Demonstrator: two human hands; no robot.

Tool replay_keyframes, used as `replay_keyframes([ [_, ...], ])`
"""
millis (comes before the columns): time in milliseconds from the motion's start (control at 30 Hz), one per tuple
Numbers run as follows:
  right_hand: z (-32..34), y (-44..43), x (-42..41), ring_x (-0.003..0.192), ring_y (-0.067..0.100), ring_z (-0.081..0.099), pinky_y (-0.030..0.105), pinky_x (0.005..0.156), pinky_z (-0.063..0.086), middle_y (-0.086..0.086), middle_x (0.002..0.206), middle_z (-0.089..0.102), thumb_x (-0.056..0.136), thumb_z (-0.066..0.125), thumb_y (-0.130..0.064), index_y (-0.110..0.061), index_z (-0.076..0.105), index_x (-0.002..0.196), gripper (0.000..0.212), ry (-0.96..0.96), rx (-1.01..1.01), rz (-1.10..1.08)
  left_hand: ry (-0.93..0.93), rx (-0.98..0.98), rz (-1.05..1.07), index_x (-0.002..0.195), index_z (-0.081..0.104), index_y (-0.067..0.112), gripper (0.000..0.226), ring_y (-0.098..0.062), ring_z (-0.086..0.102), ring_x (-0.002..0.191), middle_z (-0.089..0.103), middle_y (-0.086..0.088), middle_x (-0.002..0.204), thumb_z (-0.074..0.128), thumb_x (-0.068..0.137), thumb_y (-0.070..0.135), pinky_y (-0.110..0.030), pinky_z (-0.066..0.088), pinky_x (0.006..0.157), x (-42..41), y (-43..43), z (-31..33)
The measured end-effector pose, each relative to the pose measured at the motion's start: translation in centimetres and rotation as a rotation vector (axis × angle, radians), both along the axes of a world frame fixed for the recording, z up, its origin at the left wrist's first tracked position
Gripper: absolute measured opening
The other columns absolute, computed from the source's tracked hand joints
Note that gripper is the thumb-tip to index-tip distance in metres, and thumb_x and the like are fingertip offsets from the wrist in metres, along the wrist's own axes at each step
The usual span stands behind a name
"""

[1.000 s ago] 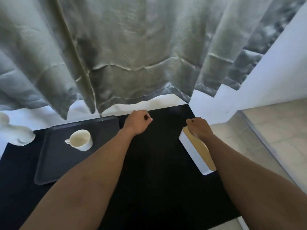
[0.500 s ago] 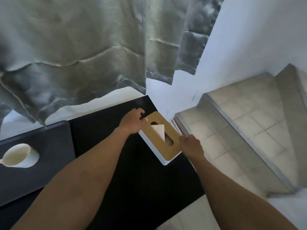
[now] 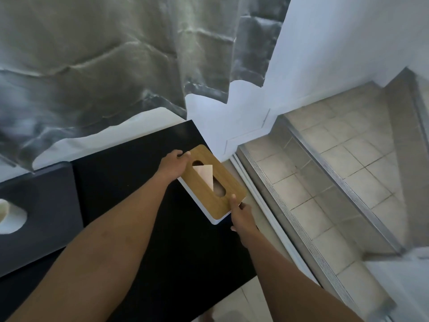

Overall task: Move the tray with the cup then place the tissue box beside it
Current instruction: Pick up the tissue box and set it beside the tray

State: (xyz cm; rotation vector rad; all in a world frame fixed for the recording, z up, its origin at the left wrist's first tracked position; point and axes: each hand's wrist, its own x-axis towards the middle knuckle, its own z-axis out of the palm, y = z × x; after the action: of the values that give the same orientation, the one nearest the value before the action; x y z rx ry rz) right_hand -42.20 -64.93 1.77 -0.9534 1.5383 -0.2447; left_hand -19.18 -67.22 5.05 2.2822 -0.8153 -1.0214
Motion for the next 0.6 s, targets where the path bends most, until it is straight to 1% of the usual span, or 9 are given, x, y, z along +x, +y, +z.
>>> replay_keyframes([
  [67, -0.4, -0.2, 0.1, 0.126, 0.025, 0.047, 0.05, 0.106, 0.043, 0.008, 0.143, 0.045, 0.09, 0.04, -0.065, -0.012, 0.026, 0.149, 0.081, -0.045, 0.027, -0.041, 0.022, -0.009, 0.03, 0.143, 0.045, 0.022, 0.053, -0.03, 0.043, 0.135, 0.042, -0.01, 0.149, 0.043, 0.097, 0.048, -0.047, 0.04, 0.105, 0.2, -0.2, -0.5],
  [100, -0.4, -0.3, 0.2, 0.129, 0.026, 0.046, 0.05, 0.108, 0.042, 0.008, 0.145, 0.044, 0.09, 0.04, -0.066, -0.013, 0.025, 0.15, 0.081, -0.066, 0.04, -0.059, 0.034, -0.011, 0.039, 0.142, 0.047, 0.022, 0.052, -0.029, 0.043, 0.134, 0.043, -0.009, 0.148, 0.043, 0.097, 0.047, -0.046, 0.04, 0.105, 0.3, -0.2, -0.6],
  [167, -0.2, -0.5, 0.3, 0.128, 0.024, 0.045, 0.047, 0.108, 0.041, 0.007, 0.146, 0.043, 0.091, 0.04, -0.064, -0.014, 0.024, 0.151, 0.079, -0.129, 0.071, -0.074, 0.051, -0.03, 0.054, 0.141, 0.048, 0.022, 0.05, -0.028, 0.043, 0.134, 0.045, -0.008, 0.147, 0.045, 0.097, 0.046, -0.045, 0.039, 0.104, 0.4, -0.6, -1.0],
  [233, -0.3, -0.6, 0.3, 0.122, 0.021, 0.046, 0.042, 0.104, 0.043, 0.006, 0.147, 0.042, 0.093, 0.038, -0.062, -0.017, 0.024, 0.151, 0.075, -0.181, 0.104, -0.033, 0.062, -0.044, 0.074, 0.14, 0.048, 0.024, 0.049, -0.028, 0.043, 0.134, 0.044, -0.008, 0.147, 0.047, 0.096, 0.045, -0.046, 0.04, 0.105, 0.3, -0.9, -1.2],
  [300, -0.6, -0.8, 0.2, 0.128, 0.024, 0.044, 0.044, 0.102, 0.042, 0.006, 0.149, 0.04, 0.092, 0.038, -0.064, -0.02, 0.021, 0.152, 0.076, -0.189, 0.146, 0.008, 0.081, -0.053, 0.09, 0.139, 0.048, 0.026, 0.049, -0.029, 0.043, 0.134, 0.043, -0.007, 0.147, 0.049, 0.095, 0.047, -0.049, 0.042, 0.107, 0.2, -1.2, -1.6],
  [367, -1.1, -1.0, 0.1, 0.135, 0.029, 0.041, 0.046, 0.104, 0.041, 0.006, 0.151, 0.038, 0.091, 0.038, -0.065, -0.021, 0.019, 0.152, 0.077, -0.186, 0.171, 0.015, 0.109, -0.043, 0.095, 0.136, 0.052, 0.025, 0.049, -0.029, 0.045, 0.131, 0.046, -0.007, 0.144, 0.05, 0.093, 0.048, -0.052, 0.042, 0.106, 0.0, -1.2, -1.9],
  [467, -1.3, -1.3, 0.2, 0.136, 0.03, 0.041, 0.046, 0.104, 0.041, 0.006, 0.151, 0.038, 0.091, 0.036, -0.066, -0.023, 0.016, 0.153, 0.078, -0.19, 0.181, 0.02, 0.122, -0.018, 0.095, 0.134, 0.055, 0.019, 0.05, -0.029, 0.05, 0.124, 0.053, -0.009, 0.136, 0.05, 0.093, 0.048, -0.051, 0.044, 0.105, 0.0, -1.3, -2.2],
  [567, -1.7, -1.4, 0.2, 0.136, 0.032, 0.04, 0.043, 0.101, 0.042, 0.008, 0.152, 0.035, 0.091, 0.029, -0.068, -0.026, 0.007, 0.154, 0.079, -0.173, 0.159, 0.065, 0.125, -0.004, 0.086, 0.134, 0.054, 0.016, 0.052, -0.031, 0.051, 0.123, 0.054, -0.011, 0.135, 0.05, 0.094, 0.048, -0.052, 0.045, 0.104, 0.2, -1.2, -2.1],
  [600, -1.6, -1.4, 0.2, 0.137, 0.032, 0.039, 0.044, 0.104, 0.041, 0.008, 0.153, 0.034, 0.091, 0.027, -0.069, -0.025, 0.004, 0.155, 0.081, -0.158, 0.154, 0.081, 0.126, -0.006, 0.094, 0.136, 0.053, 0.017, 0.053, -0.031, 0.051, 0.124, 0.053, -0.011, 0.136, 0.05, 0.094, 0.049, -0.053, 0.045, 0.104, 0.1, -1.1, -2.4],
])
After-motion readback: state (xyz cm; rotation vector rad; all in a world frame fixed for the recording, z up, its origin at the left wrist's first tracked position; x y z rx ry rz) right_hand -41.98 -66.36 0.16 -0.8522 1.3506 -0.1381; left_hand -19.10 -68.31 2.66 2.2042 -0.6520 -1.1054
